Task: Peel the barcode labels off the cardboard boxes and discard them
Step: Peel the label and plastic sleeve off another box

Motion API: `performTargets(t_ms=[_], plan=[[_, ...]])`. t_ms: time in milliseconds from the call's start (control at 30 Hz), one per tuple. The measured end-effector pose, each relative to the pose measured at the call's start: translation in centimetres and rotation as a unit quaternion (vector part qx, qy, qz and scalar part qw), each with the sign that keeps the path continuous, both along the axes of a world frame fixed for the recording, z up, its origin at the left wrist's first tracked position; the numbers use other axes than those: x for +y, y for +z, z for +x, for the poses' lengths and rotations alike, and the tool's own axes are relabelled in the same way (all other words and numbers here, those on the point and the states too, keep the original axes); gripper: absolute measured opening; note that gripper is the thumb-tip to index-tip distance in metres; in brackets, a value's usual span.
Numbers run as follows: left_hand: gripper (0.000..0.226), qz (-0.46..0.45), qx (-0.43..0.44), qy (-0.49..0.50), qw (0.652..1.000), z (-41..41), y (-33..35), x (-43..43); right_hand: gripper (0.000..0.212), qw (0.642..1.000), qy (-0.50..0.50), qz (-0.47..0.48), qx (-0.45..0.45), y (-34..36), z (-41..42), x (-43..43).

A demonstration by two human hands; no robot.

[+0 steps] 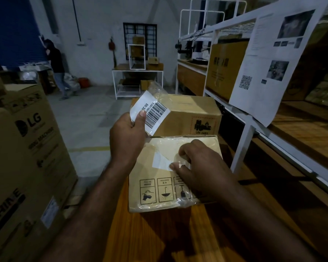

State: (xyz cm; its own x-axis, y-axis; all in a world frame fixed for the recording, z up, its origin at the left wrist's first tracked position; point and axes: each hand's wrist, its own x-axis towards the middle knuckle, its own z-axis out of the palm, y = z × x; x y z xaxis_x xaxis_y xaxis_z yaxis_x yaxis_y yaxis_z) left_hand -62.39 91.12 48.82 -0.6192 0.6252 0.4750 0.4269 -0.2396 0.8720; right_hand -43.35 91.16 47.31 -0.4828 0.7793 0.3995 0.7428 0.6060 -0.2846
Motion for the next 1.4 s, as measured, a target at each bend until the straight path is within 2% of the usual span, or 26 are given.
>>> performTargets(t_ms=[333,500,633,900,1033,1100,1267,1400], plan=[[0.031,0.002,-0.014,-0.016,1.0,-0.5,0.2,0.4,0.021,0.998,-0.025,0.046,-0.02,0.6,-1.6,1.8],[0.033,0.0,-0.014,-0.013,1.0,-0.6,0.1,0.6,0.031,0.999,-0.013,0.04,-0.018,1.0,-1.7,1.7],[0.03,-0.001,-0.016,-0.02,1.0,-0.8,0.1,0.6,0.03,0.998,-0.033,0.042,-0.018,1.1,-2.4,1.8],[0.034,0.0,-0.014,-0.006,1.0,-0.7,-0.2,0.3,0.011,0.998,-0.048,0.044,-0.007,0.6,-2.9,2.2],[0.033,-0.005,-0.021,-0.006,1.0,-0.6,-0.1,0.1,0.029,0.999,-0.018,0.019,0.022,0.9,-2.3,2.2],[0.035,-0.009,-0.003,0.002,1.0,-0.4,-0.2,0.0,0.033,1.0,-0.015,0.026,-0.003,1.1,-2.4,1.8],[0.037,-0.006,0.003,0.008,1.0,-0.5,-0.1,0.1,0.024,0.997,-0.03,0.055,-0.035,1.0,-2.9,2.2],[0.033,0.001,0.003,0.009,1.0,-0.5,-0.1,0.1,0.019,0.997,-0.026,0.062,-0.029,0.8,-3.4,2.2]])
